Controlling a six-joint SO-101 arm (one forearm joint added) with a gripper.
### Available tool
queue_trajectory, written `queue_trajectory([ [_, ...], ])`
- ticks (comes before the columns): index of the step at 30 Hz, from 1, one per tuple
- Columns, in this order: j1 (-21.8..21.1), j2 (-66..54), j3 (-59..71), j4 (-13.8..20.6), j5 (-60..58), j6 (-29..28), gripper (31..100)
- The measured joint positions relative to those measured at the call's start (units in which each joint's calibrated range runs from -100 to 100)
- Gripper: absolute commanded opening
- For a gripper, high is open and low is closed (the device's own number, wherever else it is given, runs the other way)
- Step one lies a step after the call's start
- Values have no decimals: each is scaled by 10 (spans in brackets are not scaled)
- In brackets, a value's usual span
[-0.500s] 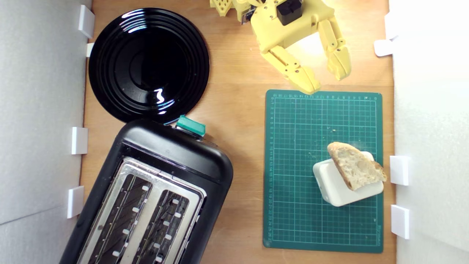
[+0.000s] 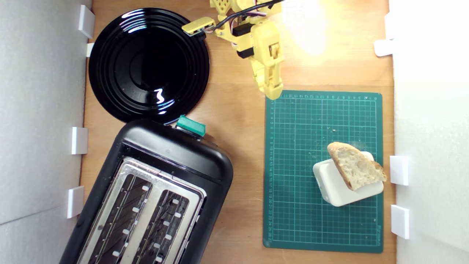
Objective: Pick bread and place in toaster
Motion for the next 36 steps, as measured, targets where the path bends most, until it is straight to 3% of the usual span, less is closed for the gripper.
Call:
queue_trajectory([
  [16, -2, 1, 0, 0, 10, -10, 648],
  [21, -2, 1, 0, 0, 10, -10, 575],
  [36, -13, 1, 0, -4, 10, -10, 540],
])
